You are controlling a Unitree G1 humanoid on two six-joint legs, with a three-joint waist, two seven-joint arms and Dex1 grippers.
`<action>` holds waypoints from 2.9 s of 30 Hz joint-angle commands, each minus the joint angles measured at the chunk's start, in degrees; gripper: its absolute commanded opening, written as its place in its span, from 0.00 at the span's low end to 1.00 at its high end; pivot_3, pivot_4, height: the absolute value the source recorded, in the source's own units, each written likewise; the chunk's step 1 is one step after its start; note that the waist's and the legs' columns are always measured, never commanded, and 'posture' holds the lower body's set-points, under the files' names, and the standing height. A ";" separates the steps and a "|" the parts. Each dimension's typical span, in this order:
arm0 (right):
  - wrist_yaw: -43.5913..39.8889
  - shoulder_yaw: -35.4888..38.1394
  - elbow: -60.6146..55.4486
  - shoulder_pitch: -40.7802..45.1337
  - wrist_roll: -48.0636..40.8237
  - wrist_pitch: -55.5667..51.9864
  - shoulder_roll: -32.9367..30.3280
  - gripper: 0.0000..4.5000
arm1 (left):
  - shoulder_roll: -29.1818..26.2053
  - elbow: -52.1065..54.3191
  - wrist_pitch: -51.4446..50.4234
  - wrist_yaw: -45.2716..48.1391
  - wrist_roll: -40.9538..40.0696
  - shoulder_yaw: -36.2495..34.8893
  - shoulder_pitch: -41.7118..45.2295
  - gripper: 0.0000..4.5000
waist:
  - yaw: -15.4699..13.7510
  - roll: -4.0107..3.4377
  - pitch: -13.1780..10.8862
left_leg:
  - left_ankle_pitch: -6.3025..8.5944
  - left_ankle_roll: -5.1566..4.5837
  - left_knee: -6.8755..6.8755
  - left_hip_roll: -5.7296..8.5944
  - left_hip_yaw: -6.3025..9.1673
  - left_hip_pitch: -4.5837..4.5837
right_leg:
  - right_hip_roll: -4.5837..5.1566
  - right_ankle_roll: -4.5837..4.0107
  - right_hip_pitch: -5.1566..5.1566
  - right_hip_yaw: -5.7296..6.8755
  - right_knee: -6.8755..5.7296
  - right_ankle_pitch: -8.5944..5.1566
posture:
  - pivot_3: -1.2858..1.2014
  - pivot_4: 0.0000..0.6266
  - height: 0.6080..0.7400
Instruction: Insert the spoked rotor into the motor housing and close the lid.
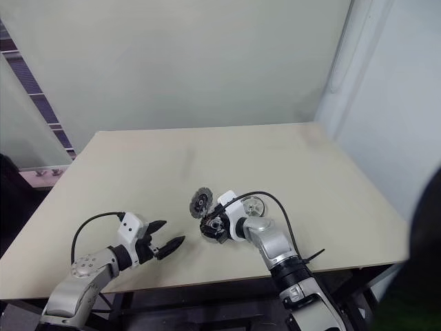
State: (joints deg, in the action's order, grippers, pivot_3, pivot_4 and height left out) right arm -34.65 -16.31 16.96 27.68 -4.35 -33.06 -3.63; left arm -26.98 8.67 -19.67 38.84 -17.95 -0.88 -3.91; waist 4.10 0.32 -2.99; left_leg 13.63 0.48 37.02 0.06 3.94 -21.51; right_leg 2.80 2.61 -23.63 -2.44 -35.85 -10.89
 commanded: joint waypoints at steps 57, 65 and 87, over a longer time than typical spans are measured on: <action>17.29 36.74 22.43 10.90 -18.92 -7.96 -0.78 0.99 | 1.18 1.10 0.09 0.65 -1.18 -1.06 2.82 1.00 | 0.25 -0.06 0.01 | -0.03 -0.05 -0.03 0.02 -0.03 0.03 | -0.02 0.00 0.06 -0.06 0.02 0.00 | 0.52 0.00 1.00; 17.57 39.05 25.52 12.18 -21.34 -6.21 0.02 0.78 | 0.81 1.56 -0.02 0.29 -1.34 -1.31 2.28 1.00 | 0.26 -0.07 0.00 | -0.03 -0.05 -0.03 0.04 -0.01 0.01 | -0.02 0.00 0.07 -0.07 0.03 0.00 | 0.52 0.00 1.00; 21.79 45.46 11.32 8.95 -36.92 -21.22 4.17 0.10 | 1.46 0.77 0.63 0.56 -1.22 -0.65 2.42 1.00 | 0.50 -0.40 0.12 | -0.06 -0.11 -0.11 0.03 0.02 0.00 | -0.04 0.00 0.05 -0.09 0.02 0.00 | 0.52 0.00 1.00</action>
State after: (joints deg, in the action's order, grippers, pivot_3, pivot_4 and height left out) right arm -13.57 28.29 32.96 36.02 -37.57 -52.24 -0.18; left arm -25.39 8.10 -19.89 39.22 -18.76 -0.94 -2.06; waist 4.59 -0.08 -2.87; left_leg 13.57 0.37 36.91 0.08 3.97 -21.50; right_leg 2.75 2.61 -23.58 -2.52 -35.83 -10.89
